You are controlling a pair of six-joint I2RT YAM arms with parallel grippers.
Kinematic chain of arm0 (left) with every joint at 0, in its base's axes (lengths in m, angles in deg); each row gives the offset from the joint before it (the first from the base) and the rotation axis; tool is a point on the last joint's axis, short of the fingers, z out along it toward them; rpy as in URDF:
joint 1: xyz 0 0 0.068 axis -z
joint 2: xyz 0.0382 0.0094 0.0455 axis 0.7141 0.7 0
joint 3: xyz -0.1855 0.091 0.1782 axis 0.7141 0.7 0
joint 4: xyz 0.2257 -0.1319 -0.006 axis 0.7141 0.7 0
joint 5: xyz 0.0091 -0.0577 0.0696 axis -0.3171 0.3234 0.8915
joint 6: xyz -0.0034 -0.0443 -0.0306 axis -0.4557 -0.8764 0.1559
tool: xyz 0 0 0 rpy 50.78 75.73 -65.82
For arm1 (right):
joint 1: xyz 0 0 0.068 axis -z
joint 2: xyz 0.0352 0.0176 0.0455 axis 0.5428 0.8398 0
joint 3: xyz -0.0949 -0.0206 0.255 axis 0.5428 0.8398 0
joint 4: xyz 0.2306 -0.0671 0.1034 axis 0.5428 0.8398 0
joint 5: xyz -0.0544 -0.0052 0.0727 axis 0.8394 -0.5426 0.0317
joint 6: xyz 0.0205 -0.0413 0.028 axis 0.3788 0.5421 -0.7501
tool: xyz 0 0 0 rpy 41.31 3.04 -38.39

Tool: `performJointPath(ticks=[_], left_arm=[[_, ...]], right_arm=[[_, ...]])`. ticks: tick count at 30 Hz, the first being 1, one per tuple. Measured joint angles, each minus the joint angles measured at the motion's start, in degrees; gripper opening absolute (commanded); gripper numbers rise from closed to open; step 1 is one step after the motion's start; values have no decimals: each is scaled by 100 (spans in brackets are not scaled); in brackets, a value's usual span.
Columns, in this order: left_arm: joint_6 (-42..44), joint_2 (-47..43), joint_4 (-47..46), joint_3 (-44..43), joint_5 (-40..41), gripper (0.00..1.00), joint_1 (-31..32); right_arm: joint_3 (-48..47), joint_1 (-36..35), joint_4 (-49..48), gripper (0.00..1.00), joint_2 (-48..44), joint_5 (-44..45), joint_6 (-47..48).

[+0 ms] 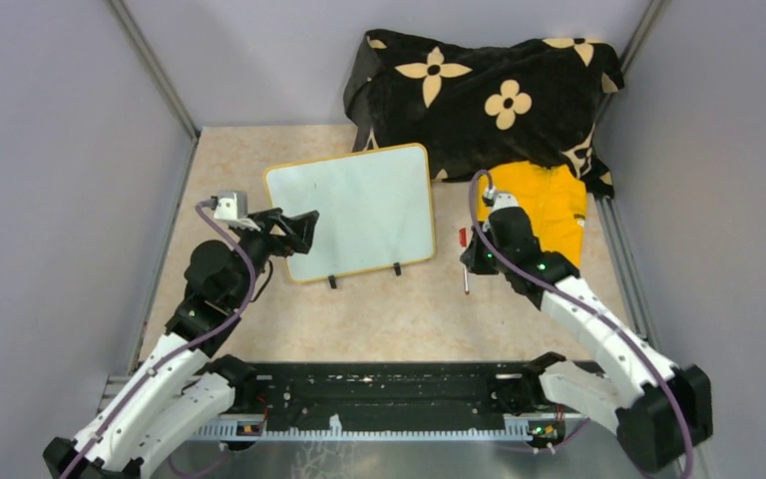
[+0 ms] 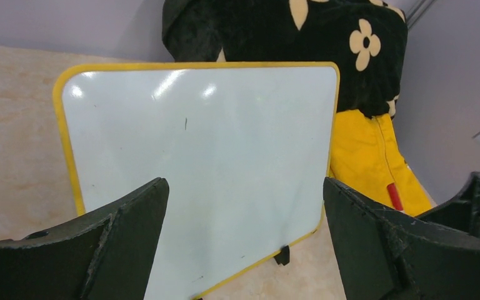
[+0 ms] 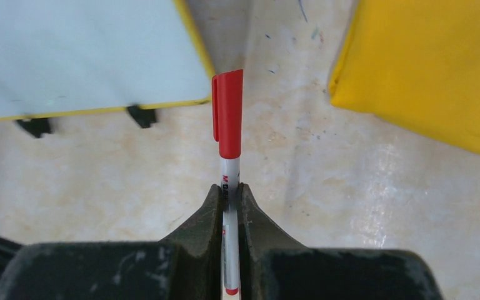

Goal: Write a sentence on the whiteboard
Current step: Open the whiteboard marker at the center of the board.

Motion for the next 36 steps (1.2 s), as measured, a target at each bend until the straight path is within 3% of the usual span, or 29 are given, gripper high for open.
performJointPath(ticks=[5,11,24,28,36], left_arm=[[-247,208,-168,219,-101,99,76],[-527,345,-264,70,-501,99,85],[-761,1327,-260,-1397,-3738,99,94],[-1231,1250,-487,-1067,-3764,99,94],[-2286,741,-352,-710,-2634,99,94]], right_arm=[[-7,-66,-55,0,-1366,-640,4],[-9,-240,-621,0,-2149,-1375,-2],[-2,-1049,-2839,0,-1893,-2243,-184],[-4,-1517,-3276,0,-1443,-2234,-92],[-4,-1775,-3582,0,-1025,-2227,85]])
